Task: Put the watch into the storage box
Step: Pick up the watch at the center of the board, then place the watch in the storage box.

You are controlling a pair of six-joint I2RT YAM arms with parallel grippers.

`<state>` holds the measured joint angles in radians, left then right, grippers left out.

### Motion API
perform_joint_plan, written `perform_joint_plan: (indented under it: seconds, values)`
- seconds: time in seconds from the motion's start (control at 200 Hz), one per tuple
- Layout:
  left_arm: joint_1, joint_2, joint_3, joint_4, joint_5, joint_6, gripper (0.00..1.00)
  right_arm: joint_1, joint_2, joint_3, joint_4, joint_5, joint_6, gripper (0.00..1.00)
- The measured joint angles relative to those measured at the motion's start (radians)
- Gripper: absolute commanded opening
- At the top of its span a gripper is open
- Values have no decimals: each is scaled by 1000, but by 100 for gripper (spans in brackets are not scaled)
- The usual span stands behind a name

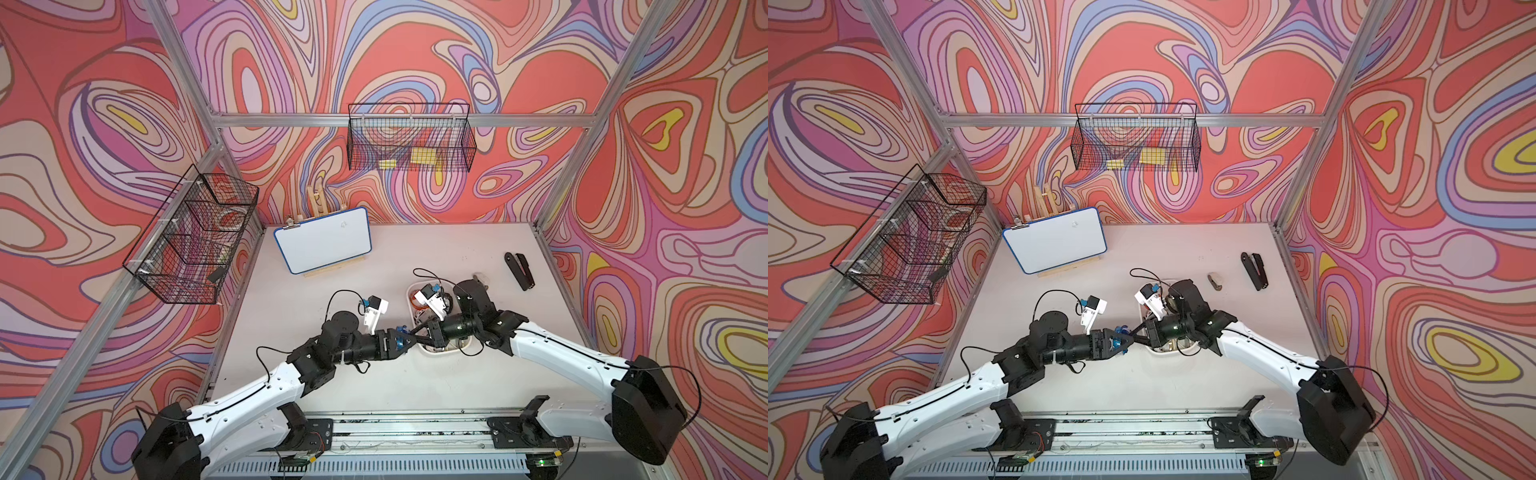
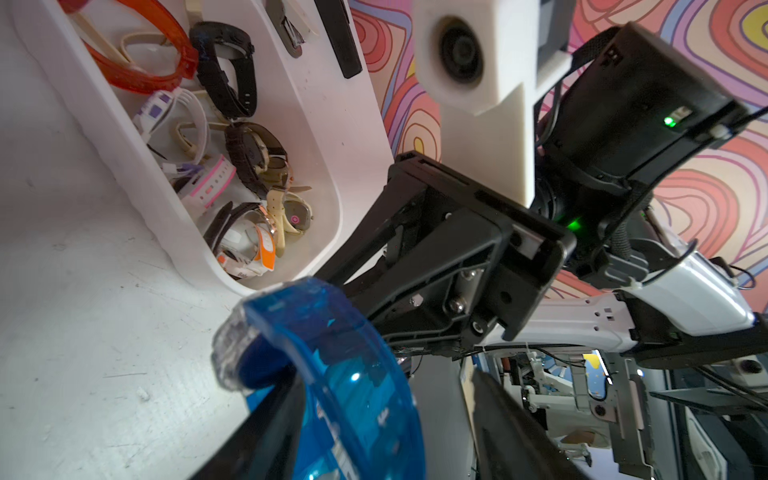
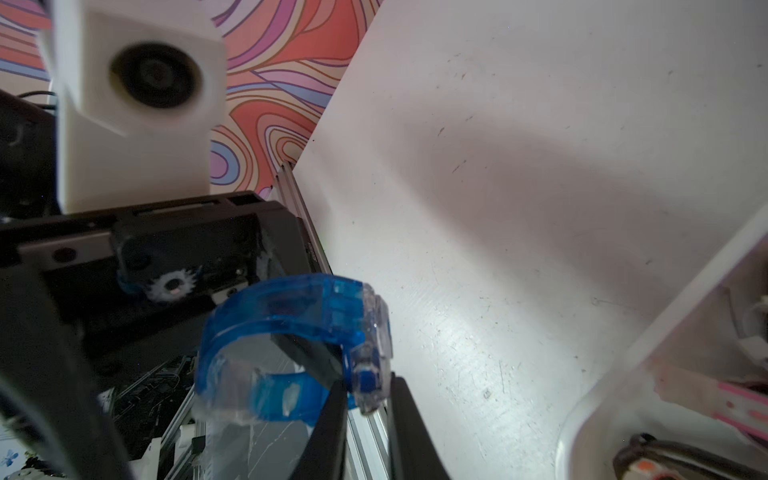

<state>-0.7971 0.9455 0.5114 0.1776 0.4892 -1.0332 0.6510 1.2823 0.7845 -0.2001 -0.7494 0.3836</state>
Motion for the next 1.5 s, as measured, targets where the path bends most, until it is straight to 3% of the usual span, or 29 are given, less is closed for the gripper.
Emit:
perform_joint_plan:
  seconds: [0.03,0.441,0.681,1.012,1.502]
  values:
    - [0,-3,10,-20,-11,4,100,0,4,11,-14,9,-2,0]
    - [0,-80,182,-468,-322,82,100,-9,98,188,-253,119,-16,0]
    - [0,-80,249,-651,-472,143,100,-93,157,380,-502,203,-79,0]
    - [0,-38,262,-700,-496,214,100,-313,309,528,-805,280,-237,0]
    - [0,-13,254,-698,-458,259,100,-325,469,581,-958,537,-286,0]
